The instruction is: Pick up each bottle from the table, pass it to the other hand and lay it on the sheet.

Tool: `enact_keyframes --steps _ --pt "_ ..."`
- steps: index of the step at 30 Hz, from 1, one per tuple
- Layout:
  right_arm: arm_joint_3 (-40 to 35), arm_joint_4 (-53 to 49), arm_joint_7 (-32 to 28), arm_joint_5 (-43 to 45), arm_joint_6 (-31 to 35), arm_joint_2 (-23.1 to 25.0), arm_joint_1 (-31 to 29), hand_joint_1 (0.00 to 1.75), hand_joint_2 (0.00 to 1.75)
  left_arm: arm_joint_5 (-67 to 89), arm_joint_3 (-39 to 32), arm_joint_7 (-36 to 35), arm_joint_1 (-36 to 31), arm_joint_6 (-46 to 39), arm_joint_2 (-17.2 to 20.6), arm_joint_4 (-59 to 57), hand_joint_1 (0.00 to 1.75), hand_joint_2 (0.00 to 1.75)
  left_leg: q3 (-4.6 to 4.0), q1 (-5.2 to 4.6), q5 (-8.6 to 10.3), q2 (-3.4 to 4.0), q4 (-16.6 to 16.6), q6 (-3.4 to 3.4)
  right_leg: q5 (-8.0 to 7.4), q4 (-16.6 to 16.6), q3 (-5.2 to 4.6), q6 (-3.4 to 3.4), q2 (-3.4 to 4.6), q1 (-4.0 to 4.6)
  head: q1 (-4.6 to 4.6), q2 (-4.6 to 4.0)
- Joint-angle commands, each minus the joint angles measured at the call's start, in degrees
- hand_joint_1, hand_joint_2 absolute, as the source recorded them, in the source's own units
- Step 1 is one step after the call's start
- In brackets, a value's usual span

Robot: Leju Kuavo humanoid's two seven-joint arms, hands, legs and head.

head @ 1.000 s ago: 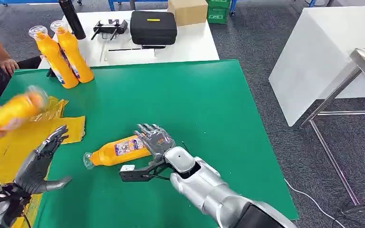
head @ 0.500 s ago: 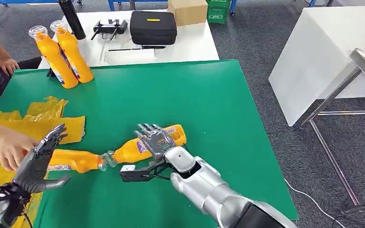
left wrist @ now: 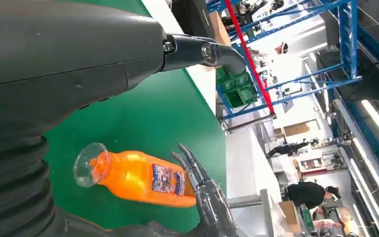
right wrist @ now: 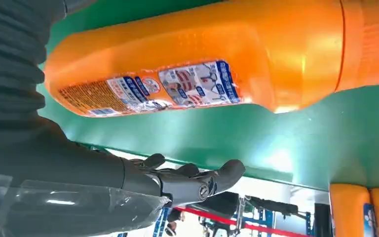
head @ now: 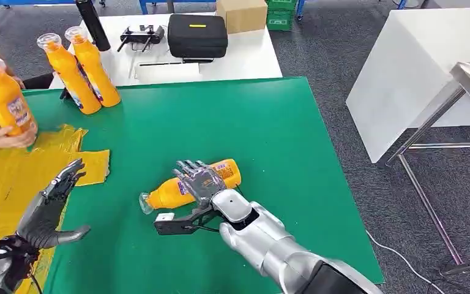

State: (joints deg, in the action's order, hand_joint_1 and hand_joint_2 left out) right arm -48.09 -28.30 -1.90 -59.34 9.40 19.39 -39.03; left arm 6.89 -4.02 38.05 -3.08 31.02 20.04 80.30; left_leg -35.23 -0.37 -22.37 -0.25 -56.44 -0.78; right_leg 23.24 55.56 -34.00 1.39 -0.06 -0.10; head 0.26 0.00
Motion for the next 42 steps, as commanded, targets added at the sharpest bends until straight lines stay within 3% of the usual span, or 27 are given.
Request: enact_keyframes --steps 1,27,29,30,31,32,33,38,42 --pt "0.4 2.1 0.6 -0.5 -2.2 -2.4 -2.6 0.0 1.75 0.0 -0.2 1.3 -2.4 0.4 -1.7 -2.2 0.0 1.75 0.12 0.04 -0.05 -0.16 0.0 0.08 0.11 0.0 0.2 0.0 -0.17 0.03 0.0 0.0" --pt "2.4 6.7 3.0 -1.3 -4.4 -4.6 -5.0 0.0 1.75 -0.2 0.8 1.2 -4.1 0.5 -1.8 -3.8 0.0 1.75 0.13 0.0 -0.05 -0.13 0.0 0.07 0.09 0.0 0.19 0.01 -0.14 0.0 0.0 0.0" --pt "2.4 8.1 2.9 -1.4 -6.5 -4.5 -5.2 0.0 1.75 -0.2 1.3 1.4 -4.9 0.9 -1.8 -4.7 0.0 1.75 0.14 0.01 -0.04 -0.14 0.0 0.07 0.09 0.0 0.2 0.01 -0.15 0.0 0.0 0.0" --pt "2.5 9.9 1.7 -0.8 -11.0 -4.2 -5.6 0.0 1.75 -0.1 2.6 1.7 -7.2 1.5 -1.9 -6.7 0.0 1.75 0.2 0.02 -0.09 -0.2 -0.1 0.11 0.15 0.0 0.29 0.0 -0.22 0.02 0.0 0.0" --pt "2.6 11.0 0.5 -0.1 -14.1 -4.3 -5.6 0.12 1.75 0.0 3.5 1.9 -9.1 1.6 -2.0 -8.4 0.0 1.75 0.13 0.0 -0.03 -0.19 0.0 0.07 0.09 0.0 0.2 0.0 -0.2 0.0 0.0 0.0" --pt "2.2 12.2 -0.5 0.1 -17.7 -4.5 -5.5 1.13 1.75 0.1 5.1 1.9 -12.0 2.1 -2.3 -11.1 0.0 1.75 0.13 0.02 0.0 -0.37 0.0 0.09 0.13 0.0 0.26 0.0 -0.38 0.01 0.0 0.0" --pt "1.7 12.9 -0.5 -0.1 -19.6 -4.8 -5.3 1.73 1.75 0.1 6.2 1.9 -13.9 2.4 -2.6 -12.7 0.0 1.75 0.15 0.04 -0.02 -0.39 0.0 0.11 0.15 0.0 0.29 -0.01 -0.4 0.03 0.0 0.0" --pt "0.5 14.0 -1.4 -0.7 -22.4 -5.8 -3.1 1.75 1.75 -0.5 9.2 1.9 -17.3 1.8 -2.9 -15.5 0.0 1.75 0.32 0.05 0.09 -0.66 0.1 0.06 0.12 -0.1 0.54 0.0 -0.64 0.05 -0.02 0.0" --pt "0.3 14.0 -1.2 -0.8 -23.0 -5.7 -3.1 1.75 1.75 -0.9 9.3 1.9 -16.8 1.9 -2.6 -14.7 0.0 1.75 0.56 0.02 0.02 -0.31 0.1 0.05 0.07 -0.1 0.66 0.02 -0.34 0.03 0.0 0.0"
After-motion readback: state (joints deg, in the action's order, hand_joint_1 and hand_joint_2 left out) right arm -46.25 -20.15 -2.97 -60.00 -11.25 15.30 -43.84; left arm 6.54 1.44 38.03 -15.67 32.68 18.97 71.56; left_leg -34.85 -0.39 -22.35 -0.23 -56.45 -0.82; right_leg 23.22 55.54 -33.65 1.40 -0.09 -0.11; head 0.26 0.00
